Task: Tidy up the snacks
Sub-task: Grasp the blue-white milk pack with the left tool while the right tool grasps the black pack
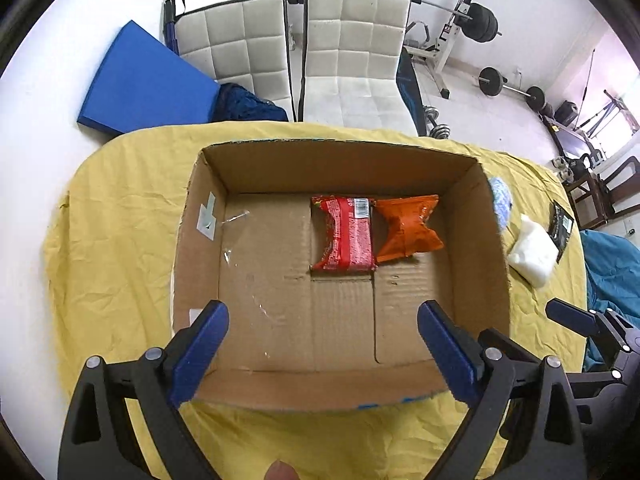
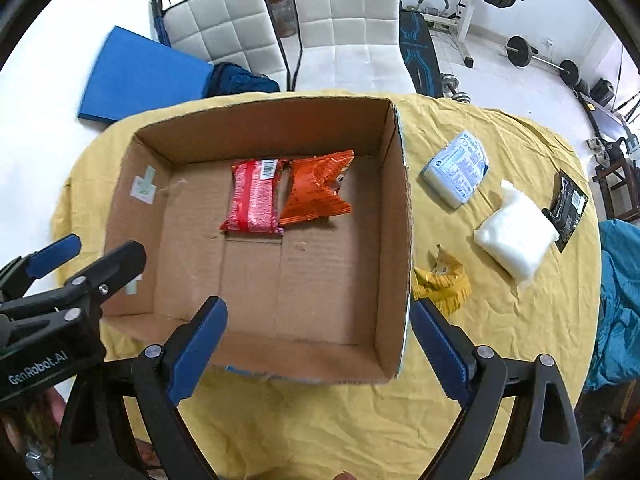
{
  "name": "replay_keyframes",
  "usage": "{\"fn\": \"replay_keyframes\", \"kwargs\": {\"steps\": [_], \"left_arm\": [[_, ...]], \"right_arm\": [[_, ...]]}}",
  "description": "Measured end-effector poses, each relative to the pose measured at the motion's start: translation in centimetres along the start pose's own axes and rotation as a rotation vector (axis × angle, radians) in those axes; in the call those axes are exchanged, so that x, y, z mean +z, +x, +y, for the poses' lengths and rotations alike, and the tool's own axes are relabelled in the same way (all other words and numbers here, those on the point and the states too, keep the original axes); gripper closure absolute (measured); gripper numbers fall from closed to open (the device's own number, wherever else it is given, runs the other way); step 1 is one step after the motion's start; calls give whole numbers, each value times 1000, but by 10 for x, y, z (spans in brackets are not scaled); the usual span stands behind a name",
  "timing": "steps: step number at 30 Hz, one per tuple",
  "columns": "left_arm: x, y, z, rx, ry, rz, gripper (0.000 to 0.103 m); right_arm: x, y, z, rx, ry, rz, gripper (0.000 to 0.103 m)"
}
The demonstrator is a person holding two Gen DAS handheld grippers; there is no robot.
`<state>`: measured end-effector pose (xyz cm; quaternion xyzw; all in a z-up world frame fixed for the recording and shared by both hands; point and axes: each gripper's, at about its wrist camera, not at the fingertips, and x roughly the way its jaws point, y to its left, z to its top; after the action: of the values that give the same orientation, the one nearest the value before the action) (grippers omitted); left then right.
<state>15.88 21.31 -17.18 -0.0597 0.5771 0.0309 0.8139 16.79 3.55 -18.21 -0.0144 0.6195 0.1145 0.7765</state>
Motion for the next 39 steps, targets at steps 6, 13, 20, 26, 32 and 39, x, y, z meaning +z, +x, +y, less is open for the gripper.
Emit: {"fn": "replay_keyframes", "kwargs": {"steps": [6, 13, 20, 26, 32, 39], "left_arm": [[-10, -26, -13, 16, -2, -23, 6], [-4, -45, -44, 29, -2, -45, 6], [29, -45, -116, -22, 65, -42, 6], [65, -11, -197, -78, 168, -1, 6], [106, 60, -269, -50, 330, 90, 6], [132, 167, -308, 49, 456, 246, 6]], "right_arm": [[-10, -25, -6, 42, -14, -24, 8], [-10, -43, -42, 95, 8, -33, 8], [8, -59, -144, 84, 136, -49, 8], [33, -46, -269, -28, 288, -29, 8], [52, -2, -384, -88, 429, 50, 8], [76, 71, -462, -40, 549, 152, 8]]}}
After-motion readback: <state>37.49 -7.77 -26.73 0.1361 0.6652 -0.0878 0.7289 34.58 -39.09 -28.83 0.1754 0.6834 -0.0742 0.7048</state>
